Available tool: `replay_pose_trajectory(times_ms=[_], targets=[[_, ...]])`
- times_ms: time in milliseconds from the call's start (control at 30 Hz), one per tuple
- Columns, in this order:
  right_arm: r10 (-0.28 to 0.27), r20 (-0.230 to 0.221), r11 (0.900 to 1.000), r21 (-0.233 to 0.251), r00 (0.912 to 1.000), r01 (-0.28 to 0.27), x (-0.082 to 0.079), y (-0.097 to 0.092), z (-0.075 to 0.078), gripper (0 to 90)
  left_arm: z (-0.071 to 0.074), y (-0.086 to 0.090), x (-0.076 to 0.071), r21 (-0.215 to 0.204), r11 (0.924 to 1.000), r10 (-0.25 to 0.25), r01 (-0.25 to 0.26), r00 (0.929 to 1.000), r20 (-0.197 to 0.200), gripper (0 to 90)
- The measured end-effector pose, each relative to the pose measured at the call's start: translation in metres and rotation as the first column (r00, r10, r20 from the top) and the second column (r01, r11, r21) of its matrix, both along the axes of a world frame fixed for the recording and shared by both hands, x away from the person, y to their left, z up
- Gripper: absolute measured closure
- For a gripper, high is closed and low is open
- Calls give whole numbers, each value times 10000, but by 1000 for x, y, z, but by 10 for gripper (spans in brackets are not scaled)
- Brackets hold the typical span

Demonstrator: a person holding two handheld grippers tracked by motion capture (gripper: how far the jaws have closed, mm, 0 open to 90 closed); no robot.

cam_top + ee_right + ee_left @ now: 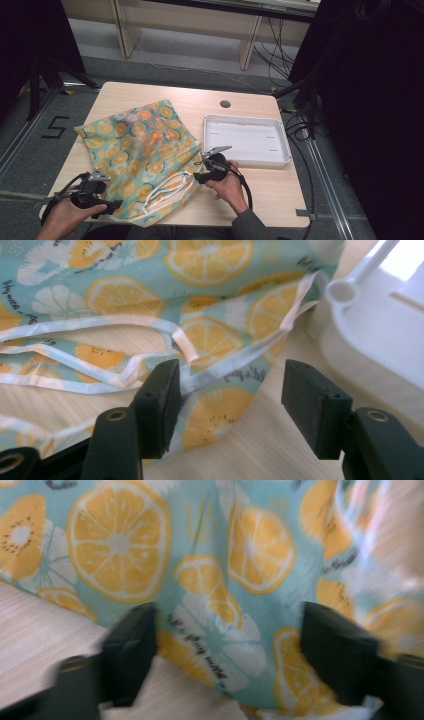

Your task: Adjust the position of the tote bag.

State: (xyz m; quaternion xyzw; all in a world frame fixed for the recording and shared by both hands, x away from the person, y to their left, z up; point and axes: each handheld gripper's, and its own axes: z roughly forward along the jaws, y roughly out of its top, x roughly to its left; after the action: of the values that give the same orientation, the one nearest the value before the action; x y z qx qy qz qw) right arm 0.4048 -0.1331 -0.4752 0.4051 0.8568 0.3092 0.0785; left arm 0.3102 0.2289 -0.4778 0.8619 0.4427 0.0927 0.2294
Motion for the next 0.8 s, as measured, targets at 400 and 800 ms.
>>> replay_pose_trajectory(times_ms=[400, 800], targets=[[2359, -159, 9714, 321, 9716, -2353, -14, 31, -5, 900, -1, 40, 24, 1844, 9819, -598, 434, 9946, 843, 889], [3770, 752, 9238, 416, 9231, -3807, -47, 57, 17, 653, -3, 79, 54, 1952, 9786, 413, -645, 9919, 1203, 856]])
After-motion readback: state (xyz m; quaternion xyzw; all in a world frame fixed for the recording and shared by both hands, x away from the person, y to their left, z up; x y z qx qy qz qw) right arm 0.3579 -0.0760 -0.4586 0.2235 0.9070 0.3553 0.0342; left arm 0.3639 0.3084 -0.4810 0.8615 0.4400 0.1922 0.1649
